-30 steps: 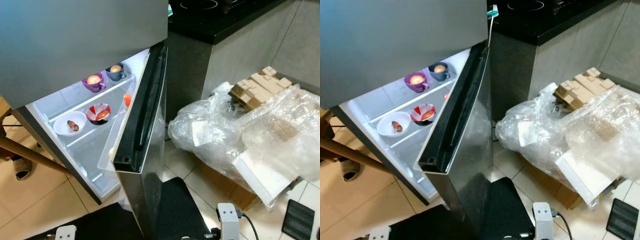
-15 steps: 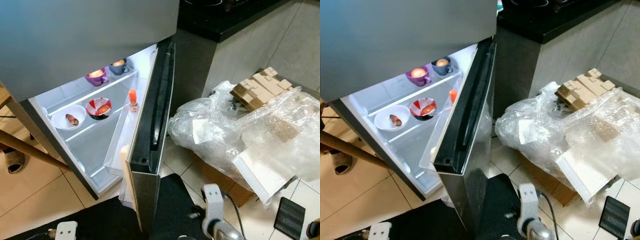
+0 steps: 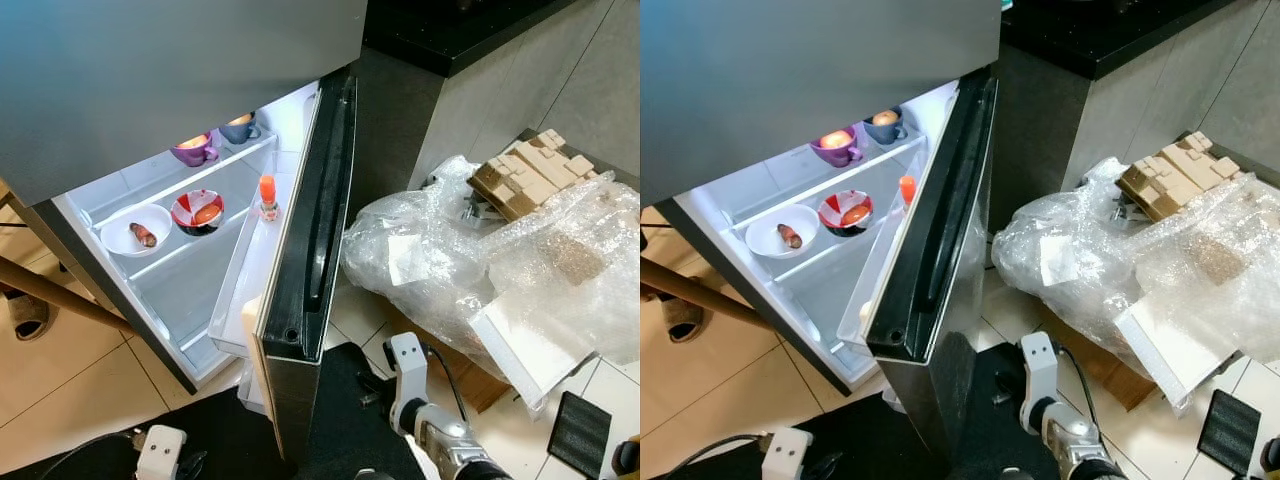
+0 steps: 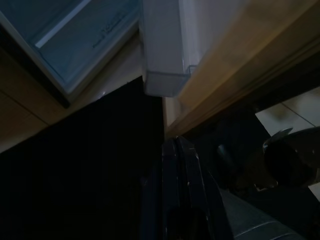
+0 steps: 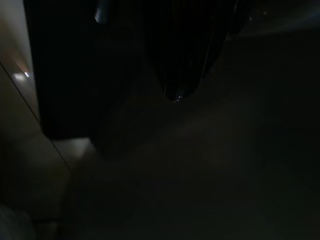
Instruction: Restocking fridge
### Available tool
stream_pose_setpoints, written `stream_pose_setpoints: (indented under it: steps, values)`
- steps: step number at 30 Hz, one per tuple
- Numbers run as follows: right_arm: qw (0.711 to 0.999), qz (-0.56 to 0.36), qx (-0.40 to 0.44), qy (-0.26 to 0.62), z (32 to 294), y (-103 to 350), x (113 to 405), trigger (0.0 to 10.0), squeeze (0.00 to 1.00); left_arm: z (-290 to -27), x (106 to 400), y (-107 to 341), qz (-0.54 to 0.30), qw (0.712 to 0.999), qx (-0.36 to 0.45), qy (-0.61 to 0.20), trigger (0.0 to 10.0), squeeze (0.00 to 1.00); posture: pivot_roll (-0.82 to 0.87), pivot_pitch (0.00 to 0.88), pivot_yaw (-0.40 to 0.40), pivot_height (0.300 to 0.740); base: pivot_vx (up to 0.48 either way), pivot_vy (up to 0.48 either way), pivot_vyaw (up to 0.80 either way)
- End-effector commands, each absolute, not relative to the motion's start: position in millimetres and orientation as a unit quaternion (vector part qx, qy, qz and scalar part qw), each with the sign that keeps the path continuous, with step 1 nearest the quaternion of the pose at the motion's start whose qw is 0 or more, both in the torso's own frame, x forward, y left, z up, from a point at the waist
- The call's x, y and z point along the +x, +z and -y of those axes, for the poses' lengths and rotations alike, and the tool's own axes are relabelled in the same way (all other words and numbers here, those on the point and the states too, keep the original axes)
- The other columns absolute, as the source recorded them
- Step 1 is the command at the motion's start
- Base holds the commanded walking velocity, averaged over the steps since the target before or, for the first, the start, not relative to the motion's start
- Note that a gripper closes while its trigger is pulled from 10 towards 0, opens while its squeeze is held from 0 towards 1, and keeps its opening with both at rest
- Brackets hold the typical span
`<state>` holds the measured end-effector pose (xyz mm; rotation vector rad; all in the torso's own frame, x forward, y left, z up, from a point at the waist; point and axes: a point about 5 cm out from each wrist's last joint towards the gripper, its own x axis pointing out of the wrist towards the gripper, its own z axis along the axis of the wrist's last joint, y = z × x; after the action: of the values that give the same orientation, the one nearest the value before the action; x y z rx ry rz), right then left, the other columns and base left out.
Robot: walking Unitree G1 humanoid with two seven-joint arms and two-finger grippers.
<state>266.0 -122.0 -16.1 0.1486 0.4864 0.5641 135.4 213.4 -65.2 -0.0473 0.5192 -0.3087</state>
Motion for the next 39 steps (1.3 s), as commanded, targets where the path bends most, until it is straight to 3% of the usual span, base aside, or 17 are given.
stream_pose_setpoints:
  steps: [1, 7, 10, 12, 14, 18, 21, 22, 25, 28, 31, 39]
  values:
    - [0.927, -0.218, 0.076, 0.296, 112.0, -9.4, 270.8, 10.0, 0.00, -217.8, 129.9, -65.3, -0.257, 0.954, -0.019, -0.153, 10.0, 0.00, -0.10, 0.137, -0.014, 0.725, 0.000, 0.000, 0.00]
    - [0.921, -0.162, 0.092, 0.341, 75.2, 16.5, 289.0, 10.0, 0.00, -217.4, 130.7, -64.0, -0.250, 0.955, -0.013, -0.158, 10.0, 0.00, -0.10, 0.135, -0.012, 0.725, 0.000, 0.000, 0.00]
    - [0.919, -0.155, 0.096, 0.349, 70.1, 20.1, 290.7, 10.0, 0.00, -217.4, 130.8, -63.9, -0.249, 0.955, -0.013, -0.158, 10.0, 0.00, -0.10, 0.134, -0.011, 0.725, 0.000, 0.000, 0.00]
    - [0.912, -0.139, 0.105, 0.370, 58.1, 27.7, 292.9, 10.0, 0.00, -217.4, 130.9, -63.8, -0.249, 0.956, -0.012, -0.157, 10.0, 0.00, -0.10, 0.134, -0.011, 0.725, 0.000, 0.000, 0.00]
    - [0.884, -0.104, 0.134, 0.436, 27.5, 43.9, 290.3, 10.0, 0.00, -217.2, 130.8, -63.7, -0.247, 0.956, -0.010, -0.157, 10.0, 0.00, -0.09, 0.133, -0.011, 0.725, 0.000, 0.000, 0.00]
    - [0.873, -0.102, 0.138, 0.457, 22.2, 43.6, 285.3, 10.0, 0.00, -216.8, 130.8, -63.6, -0.247, 0.956, -0.007, -0.159, 10.0, 0.00, -0.09, 0.134, -0.013, 0.725, 0.000, 0.000, 0.00]
    - [0.896, -0.134, 0.130, 0.403, 41.2, 28.2, 284.8, 10.0, 0.00, -216.2, 130.7, -63.7, -0.247, 0.956, -0.006, -0.160, 10.0, 0.00, -0.09, 0.133, -0.013, 0.725, 0.000, 0.000, 0.00]
    - [0.920, -0.181, 0.124, 0.324, 70.9, 8.2, 281.8, 10.0, 0.00, -215.7, 130.6, -63.7, -0.247, 0.955, -0.004, -0.163, 10.0, 0.00, -0.10, 0.133, -0.013, 0.725, 0.000, 0.000, 0.00]
    - [0.927, -0.197, 0.120, 0.296, 81.5, 1.8, 280.0, 10.0, 0.00, -215.6, 130.6, -63.8, -0.247, 0.955, -0.003, -0.164, 10.0, 0.00, -0.10, 0.133, -0.013, 0.725, 0.000, 0.000, 0.00]
    - [0.939, -0.279, 0.063, 0.191, 135.2, -29.7, 257.9, 10.0, 0.00, -214.3, 131.4, -62.8, -0.244, 0.953, 0.013, -0.179, 10.0, 0.00, -0.10, 0.135, -0.012, 0.725, 0.000, 0.000, 0.00]
    - [0.936, -0.305, 0.047, 0.167, 157.6, -41.2, 242.1, 10.0, 0.00, -212.7, 132.7, -61.2, -0.238, 0.951, 0.025, -0.197, 10.0, 0.00, -0.11, 0.136, -0.013, 0.725, 0.000, 0.000, 0.00]
    - [0.945, -0.265, 0.086, 0.173, 156.6, -36.3, 241.6, 10.0, 0.00, -205.9, 136.8, -55.6, -0.215, 0.939, 0.053, -0.264, 10.0, 0.00, -0.11, 0.140, -0.010, 0.725, 0.000, 0.000, 0.00]
